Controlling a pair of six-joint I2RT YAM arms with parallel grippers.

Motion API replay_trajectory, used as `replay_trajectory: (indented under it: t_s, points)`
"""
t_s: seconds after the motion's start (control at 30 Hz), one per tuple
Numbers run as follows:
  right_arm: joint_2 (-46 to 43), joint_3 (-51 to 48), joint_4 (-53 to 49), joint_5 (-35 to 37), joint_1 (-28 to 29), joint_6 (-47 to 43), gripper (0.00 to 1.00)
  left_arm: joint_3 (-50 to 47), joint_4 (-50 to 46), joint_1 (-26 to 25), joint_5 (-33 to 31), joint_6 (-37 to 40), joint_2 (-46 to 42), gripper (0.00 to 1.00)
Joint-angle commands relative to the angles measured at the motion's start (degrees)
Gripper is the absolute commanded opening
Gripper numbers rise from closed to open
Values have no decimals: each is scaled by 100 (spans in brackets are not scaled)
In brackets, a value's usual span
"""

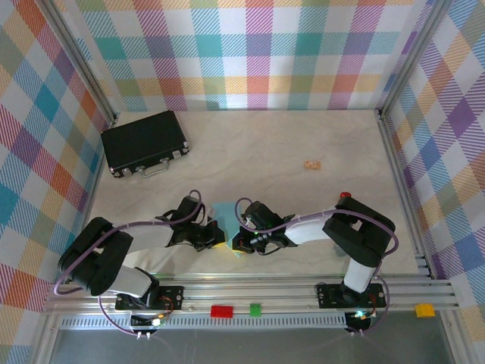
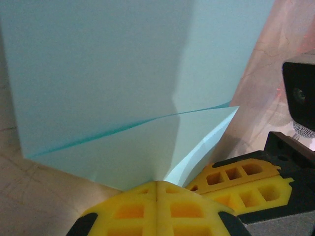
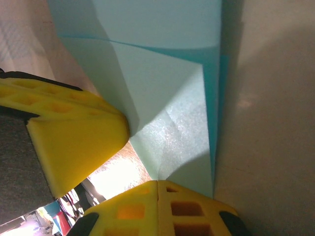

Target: Fold a paper plane with a square sheet of paper (pick it up from the middle)

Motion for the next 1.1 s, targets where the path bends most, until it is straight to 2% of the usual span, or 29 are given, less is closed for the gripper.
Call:
replay_trajectory:
  t_s: [0.0, 0.37, 0.63, 0.8, 0.9, 1.0, 1.07]
  points:
    - [53, -204, -788, 194, 28, -4, 0, -20, -321, 239, -556, 39, -37, 0]
    - [83, -204, -941, 107, 24, -235, 0, 339, -1038, 1322, -454, 693, -136, 0]
    - [-391, 211, -1798, 199, -83, -1054, 1, 274, -1253, 1387, -303, 687, -1057, 2]
    - [-813, 857, -2563, 858, -97, -1736, 15, -36, -1106, 1395, -211, 669, -1679, 7]
    - [-876, 1073, -2908, 1767, -95, -1764, 25, -116, -967, 1395, -128, 657, -1765, 9]
    - [-962, 938, -2662, 2446, -98, -1619, 32, -50, -1046, 1401, -161, 738, -1741, 11]
    - [-1090, 517, -1854, 2541, -95, -1610, 40, -41, -1046, 1430, -157, 741, -1737, 12]
